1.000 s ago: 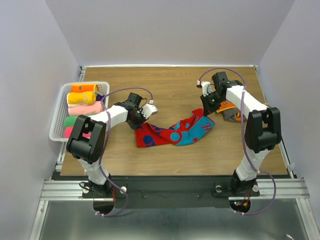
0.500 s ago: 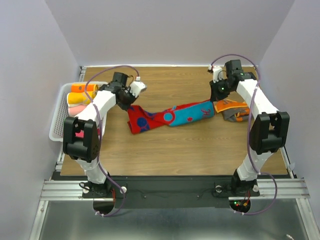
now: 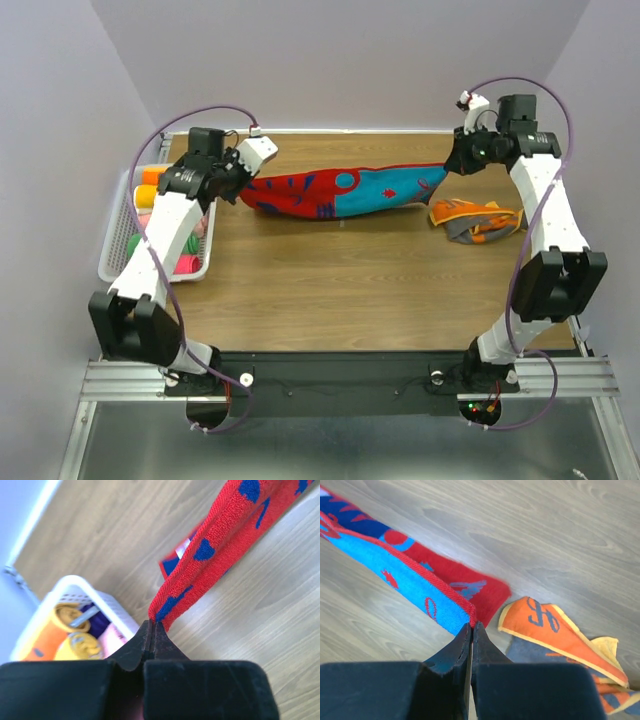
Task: Roll the towels
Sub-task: Flatten the towel
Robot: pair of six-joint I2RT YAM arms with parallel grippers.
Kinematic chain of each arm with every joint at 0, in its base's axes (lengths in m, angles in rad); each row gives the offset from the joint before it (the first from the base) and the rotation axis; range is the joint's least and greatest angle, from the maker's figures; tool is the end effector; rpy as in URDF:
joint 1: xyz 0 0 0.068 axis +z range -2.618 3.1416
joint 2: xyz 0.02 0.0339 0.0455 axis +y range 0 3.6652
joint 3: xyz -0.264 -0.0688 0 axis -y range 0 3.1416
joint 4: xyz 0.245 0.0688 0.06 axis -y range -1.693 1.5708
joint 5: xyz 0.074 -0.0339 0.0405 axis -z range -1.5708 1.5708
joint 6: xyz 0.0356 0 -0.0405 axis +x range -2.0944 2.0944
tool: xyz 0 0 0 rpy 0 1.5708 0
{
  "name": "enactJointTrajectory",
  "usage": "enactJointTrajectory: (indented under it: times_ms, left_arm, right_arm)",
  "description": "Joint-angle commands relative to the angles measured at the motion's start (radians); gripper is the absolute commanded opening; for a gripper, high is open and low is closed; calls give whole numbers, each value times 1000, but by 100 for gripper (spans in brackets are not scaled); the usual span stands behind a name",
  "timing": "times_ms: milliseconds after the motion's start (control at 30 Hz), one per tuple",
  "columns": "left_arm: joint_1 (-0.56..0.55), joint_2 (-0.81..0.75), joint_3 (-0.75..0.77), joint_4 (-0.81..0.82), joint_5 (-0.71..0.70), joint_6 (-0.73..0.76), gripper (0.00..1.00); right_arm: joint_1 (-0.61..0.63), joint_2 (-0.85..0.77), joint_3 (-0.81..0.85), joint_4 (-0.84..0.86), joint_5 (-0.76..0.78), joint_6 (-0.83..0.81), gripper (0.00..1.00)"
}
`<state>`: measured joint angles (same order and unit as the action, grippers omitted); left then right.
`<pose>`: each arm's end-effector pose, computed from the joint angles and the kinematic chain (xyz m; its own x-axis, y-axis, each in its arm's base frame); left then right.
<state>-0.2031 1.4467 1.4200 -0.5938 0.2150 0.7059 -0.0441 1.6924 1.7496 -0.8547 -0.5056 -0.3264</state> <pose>0.3142 -0.0725 0.3657 -0.1953 0.6873 -0.6996 0.6488 0.6255 0.4334 0.3670 0.0011 0.3742 -0.5812 -0.2551 -0.7727 -0.5128 0.8521 0.1043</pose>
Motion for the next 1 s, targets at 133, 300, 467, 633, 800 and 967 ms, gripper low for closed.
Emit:
enactJointTrajectory:
  times_ms: [133,300,467,633,800,967]
  left_arm:
    - [4,-235,-23,-153,112,121,0]
    - [5,-286,-10,-245,158,159,0]
    - [7,-191,-9,-258,196,187,0]
    - [21,-74,-30,-115,132,147,0]
    - [36,96,29,-2,87,106,0]
    - [48,175,121,43,110,73,0]
  right_arm:
    - [-10,-276,-91,10,-45,33,0]
    - [-10,-341,-144,-23,-36,43,1]
    - [-10,-277,-186,-1,-47,39,1]
    - [-10,-149,-183,58,-33,35,1]
    - [-10,13,-119,150,-16,39,1]
    - [-10,105,22,169,-22,66,1]
